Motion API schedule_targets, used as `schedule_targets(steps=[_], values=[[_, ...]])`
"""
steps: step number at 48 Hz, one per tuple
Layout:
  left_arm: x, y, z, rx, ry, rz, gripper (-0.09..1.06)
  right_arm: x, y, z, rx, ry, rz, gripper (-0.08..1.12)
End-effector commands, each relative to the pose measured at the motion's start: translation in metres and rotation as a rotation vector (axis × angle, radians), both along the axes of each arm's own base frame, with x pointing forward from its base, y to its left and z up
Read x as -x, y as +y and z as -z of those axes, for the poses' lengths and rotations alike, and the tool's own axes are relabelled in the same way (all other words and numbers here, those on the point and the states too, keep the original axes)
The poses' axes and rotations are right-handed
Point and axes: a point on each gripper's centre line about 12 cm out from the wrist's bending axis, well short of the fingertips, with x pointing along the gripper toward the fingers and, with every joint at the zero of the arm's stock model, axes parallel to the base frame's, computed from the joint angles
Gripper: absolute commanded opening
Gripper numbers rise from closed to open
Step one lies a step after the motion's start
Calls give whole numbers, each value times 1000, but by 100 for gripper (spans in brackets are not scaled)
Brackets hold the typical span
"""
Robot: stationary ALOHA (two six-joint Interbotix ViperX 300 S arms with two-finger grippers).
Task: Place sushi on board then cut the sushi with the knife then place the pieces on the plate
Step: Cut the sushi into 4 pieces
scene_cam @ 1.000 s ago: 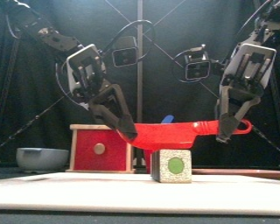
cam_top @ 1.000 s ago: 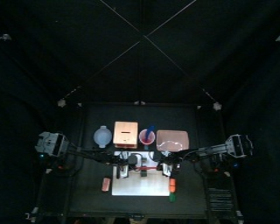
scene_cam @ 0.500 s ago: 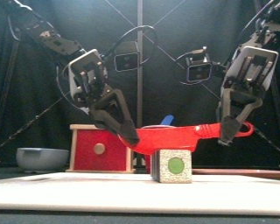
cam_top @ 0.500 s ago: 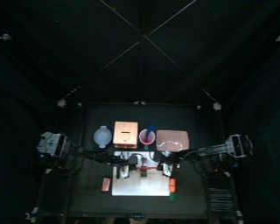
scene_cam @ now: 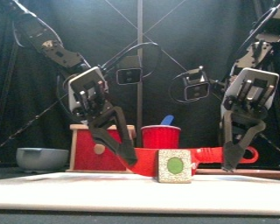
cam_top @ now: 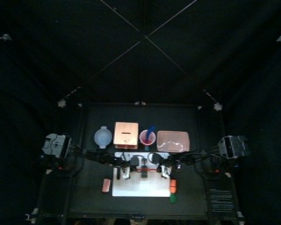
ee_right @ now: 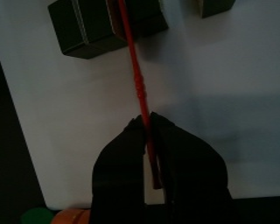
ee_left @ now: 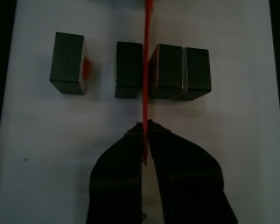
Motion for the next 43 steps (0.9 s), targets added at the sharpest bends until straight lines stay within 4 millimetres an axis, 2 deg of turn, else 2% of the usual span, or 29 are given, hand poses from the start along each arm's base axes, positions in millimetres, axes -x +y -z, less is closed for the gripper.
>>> schedule_targets(steps=[1, 12, 22, 35, 43], values=[[6, -5, 1, 11, 20, 3, 45, 4, 6, -1, -21, 10, 2, 30], [7, -16, -9, 30, -1, 16, 45, 2, 17, -10, -46, -16, -6, 30], [6, -17, -15, 31, -18, 21, 45, 0, 15, -17, -44, -42, -6, 30], [12, -12, -46, 21, -85, 35, 44, -3, 13, -50, -40, -138, -23, 30], [18, -15, -58, 30, -111, 40, 44, -2, 16, -60, -53, -163, -25, 30]])
